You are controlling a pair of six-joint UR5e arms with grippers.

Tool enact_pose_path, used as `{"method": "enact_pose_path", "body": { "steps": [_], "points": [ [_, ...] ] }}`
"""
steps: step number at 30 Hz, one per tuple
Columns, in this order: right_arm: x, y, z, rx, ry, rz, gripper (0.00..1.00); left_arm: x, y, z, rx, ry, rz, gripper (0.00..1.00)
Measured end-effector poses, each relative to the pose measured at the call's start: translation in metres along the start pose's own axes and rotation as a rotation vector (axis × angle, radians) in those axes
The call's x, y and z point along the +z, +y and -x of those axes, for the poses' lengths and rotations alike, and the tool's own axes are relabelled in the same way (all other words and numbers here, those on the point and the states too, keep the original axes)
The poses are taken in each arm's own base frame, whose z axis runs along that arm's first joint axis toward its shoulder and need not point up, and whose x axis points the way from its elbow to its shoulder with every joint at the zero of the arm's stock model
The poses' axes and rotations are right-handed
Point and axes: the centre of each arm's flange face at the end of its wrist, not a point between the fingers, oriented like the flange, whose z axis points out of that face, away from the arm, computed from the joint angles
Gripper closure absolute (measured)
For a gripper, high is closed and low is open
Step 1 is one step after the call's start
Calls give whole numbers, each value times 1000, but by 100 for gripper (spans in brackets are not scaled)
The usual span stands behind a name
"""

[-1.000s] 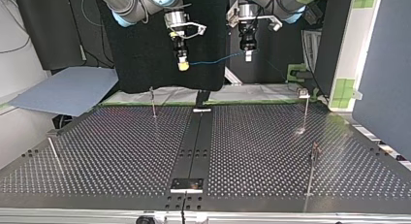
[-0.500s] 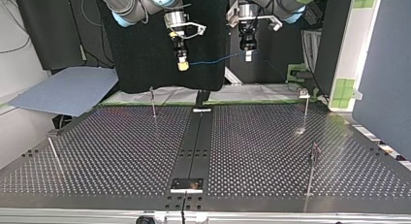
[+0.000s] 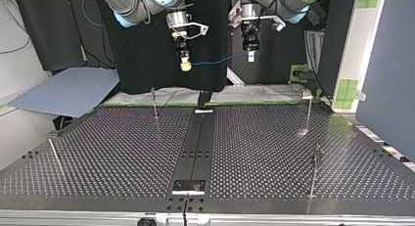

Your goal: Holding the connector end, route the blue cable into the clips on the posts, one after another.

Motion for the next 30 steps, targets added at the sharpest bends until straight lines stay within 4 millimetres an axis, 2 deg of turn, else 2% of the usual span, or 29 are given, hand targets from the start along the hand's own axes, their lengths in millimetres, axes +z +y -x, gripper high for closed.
{"method": "enact_pose_path", "body": {
  "steps": [4, 9, 13, 25, 30],
  "points": [
    [-3, -8, 13, -17, -40, -18, 100, -2, 1, 2, 31, 21, 0, 100],
    [-13, -10, 41, -43, -130, -31, 100, -6, 4, -1, 57, 53, 1, 100],
    [-19, -9, 50, -56, -178, -36, 100, -6, 4, -1, 61, 59, 1, 100],
    [-20, -9, 52, -61, -194, -38, 100, -5, 4, 0, 67, 59, 3, 100],
    [-10, -14, 28, -24, -161, -45, 100, -1, 2, 14, 55, 29, 4, 100]
  ]
}}
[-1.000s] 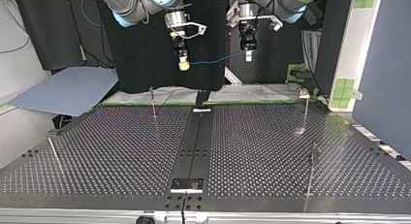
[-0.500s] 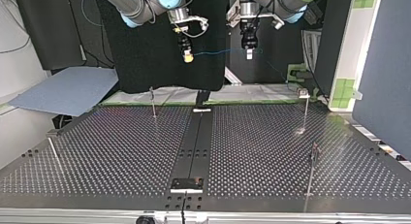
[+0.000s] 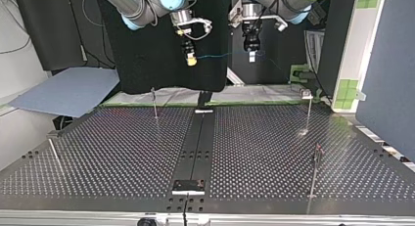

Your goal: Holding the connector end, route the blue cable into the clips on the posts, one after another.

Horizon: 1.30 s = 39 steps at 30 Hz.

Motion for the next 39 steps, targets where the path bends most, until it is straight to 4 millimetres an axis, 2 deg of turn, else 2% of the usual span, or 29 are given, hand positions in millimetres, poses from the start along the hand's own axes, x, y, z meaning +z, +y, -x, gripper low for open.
{"method": "enact_pose_path", "body": {
  "steps": [8, 17, 30, 33, 39],
  "points": [
    [5, -1, -45, 61, 52, -54, 100, 3, 7, 26, -28, -17, 21, 100],
    [19, -5, -121, 75, 143, -117, 100, 11, 21, 59, -51, -32, 85, 100],
    [25, -2, -232, 92, 289, -157, 100, 47, 21, 144, -129, -140, 140, 100],
    [28, -2, -249, 94, 311, -162, 100, 54, 24, 167, -147, -168, 154, 100],
    [34, -3, -269, 98, 332, -168, 100, 65, 32, 216, -188, -226, 185, 100]
  ]
}}
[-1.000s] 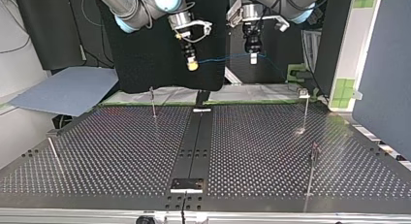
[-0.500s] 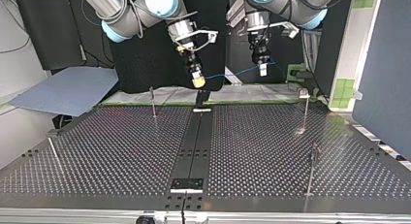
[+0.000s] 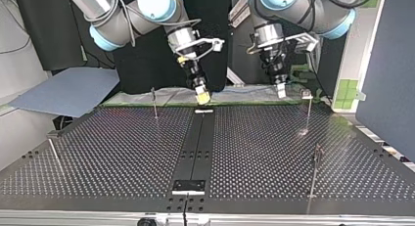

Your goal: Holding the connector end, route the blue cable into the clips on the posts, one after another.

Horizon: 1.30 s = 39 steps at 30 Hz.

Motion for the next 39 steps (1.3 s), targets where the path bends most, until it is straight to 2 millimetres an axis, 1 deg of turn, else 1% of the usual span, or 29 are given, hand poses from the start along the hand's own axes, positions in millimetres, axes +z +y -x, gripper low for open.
{"method": "enact_pose_path", "body": {
  "steps": [6, 9, 13, 16, 23, 27, 31, 37, 39],
  "points": [
    [9, -1, -9, 8, 18, -10, 100, 21, 2, 45, -27, -54, 37, 100],
    [14, -2, -10, 12, 21, -17, 100, 30, 6, 56, -23, -60, 46, 100],
    [22, -6, -16, 15, 24, -25, 100, 39, 16, 61, -1, -49, 48, 100],
    [28, -11, -23, 16, 28, -33, 100, 44, 24, 61, 18, -33, 49, 100],
    [40, -24, -50, 22, 55, -53, 100, 57, 44, 58, 60, 17, 52, 100],
    [46, -30, -62, 32, 76, -60, 100, 67, 55, 61, 72, 38, 70, 100],
    [51, -34, -61, 38, 78, -66, 100, 75, 58, 68, 67, 35, 78, 100],
    [63, -45, -51, 41, 61, -79, 100, 90, 56, 79, 50, 14, 61, 100],
    [68, -48, -52, 46, 66, -83, 100, 95, 56, 84, 39, 3, 54, 100]
  ]
}}
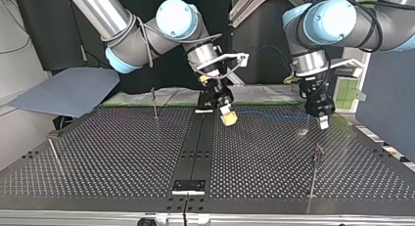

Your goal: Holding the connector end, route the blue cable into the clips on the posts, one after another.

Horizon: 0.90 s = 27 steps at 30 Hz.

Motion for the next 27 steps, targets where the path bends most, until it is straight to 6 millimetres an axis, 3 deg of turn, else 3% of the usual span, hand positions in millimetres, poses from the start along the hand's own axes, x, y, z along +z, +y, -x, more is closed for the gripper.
{"method": "enact_pose_path", "body": {
  "steps": [12, 20, 27],
  "points": [
    [17, -5, -22, 29, 43, -8, 100, 23, 1, 27, -33, -54, 9, 100],
    [29, -3, -40, 43, 69, -5, 100, 41, 9, 20, -43, -44, -10, 100],
    [31, 2, -41, 44, 69, 1, 100, 54, 11, 19, -50, -43, -51, 100]
  ]
}}
